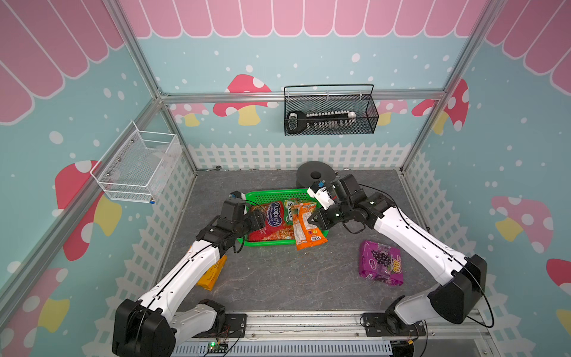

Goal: Put the candies in the basket
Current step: Pick up the candy at the center of the board, then place the candy in the basket.

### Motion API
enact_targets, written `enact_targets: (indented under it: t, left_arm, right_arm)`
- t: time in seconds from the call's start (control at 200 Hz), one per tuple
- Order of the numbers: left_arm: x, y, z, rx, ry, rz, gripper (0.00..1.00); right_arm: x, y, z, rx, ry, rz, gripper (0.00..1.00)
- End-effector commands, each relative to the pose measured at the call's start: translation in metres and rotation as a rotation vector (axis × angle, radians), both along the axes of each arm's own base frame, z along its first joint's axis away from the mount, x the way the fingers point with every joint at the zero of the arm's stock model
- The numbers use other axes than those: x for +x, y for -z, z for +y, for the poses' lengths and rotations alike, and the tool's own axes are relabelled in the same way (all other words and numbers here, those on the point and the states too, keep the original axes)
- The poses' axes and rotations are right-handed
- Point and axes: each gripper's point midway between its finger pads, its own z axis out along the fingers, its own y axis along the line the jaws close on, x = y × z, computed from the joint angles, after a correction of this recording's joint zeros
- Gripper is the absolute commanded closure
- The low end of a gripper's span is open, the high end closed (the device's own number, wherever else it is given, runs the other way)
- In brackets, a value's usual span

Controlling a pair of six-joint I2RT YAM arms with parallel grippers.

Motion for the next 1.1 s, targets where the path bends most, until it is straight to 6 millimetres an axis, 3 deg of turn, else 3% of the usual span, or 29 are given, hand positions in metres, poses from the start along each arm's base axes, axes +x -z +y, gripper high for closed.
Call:
enact_targets:
  t: [0.0, 0.22, 0.315, 0.325, 0.435, 0.59, 0.67, 0.775, 1.066, 1.096]
  left_arm:
    - [0.005, -0.002, 0.02, 0.001, -0.057, 0.023, 0.25]
    - [0.015, 0.009, 0.058, -0.043, -0.197, 0.067, 0.25]
    - [0.018, 0.016, 0.065, -0.073, -0.213, 0.096, 0.25]
    - [0.018, 0.018, 0.065, -0.076, -0.212, 0.101, 0.25]
    - [0.02, 0.026, 0.07, -0.102, -0.227, 0.134, 0.25]
    - [0.022, 0.036, 0.078, -0.133, -0.247, 0.163, 0.25]
    - [0.023, 0.041, 0.082, -0.159, -0.255, 0.169, 0.25]
    - [0.024, 0.047, 0.09, -0.187, -0.271, 0.179, 0.26]
    - [0.03, 0.054, 0.079, -0.243, -0.185, 0.164, 0.3]
    - [0.03, 0.056, 0.08, -0.242, -0.185, 0.168, 0.3]
  right_arm:
    - [0.024, -0.015, 0.009, -0.083, -0.027, -0.143, 1.0]
    - [0.076, -0.023, 0.043, -0.225, -0.031, -0.333, 1.0]
    - [0.095, -0.034, 0.063, -0.265, -0.029, -0.433, 1.0]
    - [0.098, -0.024, 0.068, -0.284, -0.037, -0.428, 1.0]
    - [0.124, -0.025, 0.087, -0.427, 0.003, -0.576, 1.0]
    - [0.144, -0.024, 0.107, -0.668, 0.027, -0.786, 1.0]
    - [0.143, -0.026, 0.122, -0.717, 0.03, -0.86, 1.0]
    - [0.134, -0.013, 0.137, -0.756, 0.002, -0.89, 1.0]
    - [0.1, 0.064, 0.165, -0.914, -0.104, -0.895, 1.0]
    - [0.096, 0.071, 0.169, -0.904, -0.117, -0.884, 0.96]
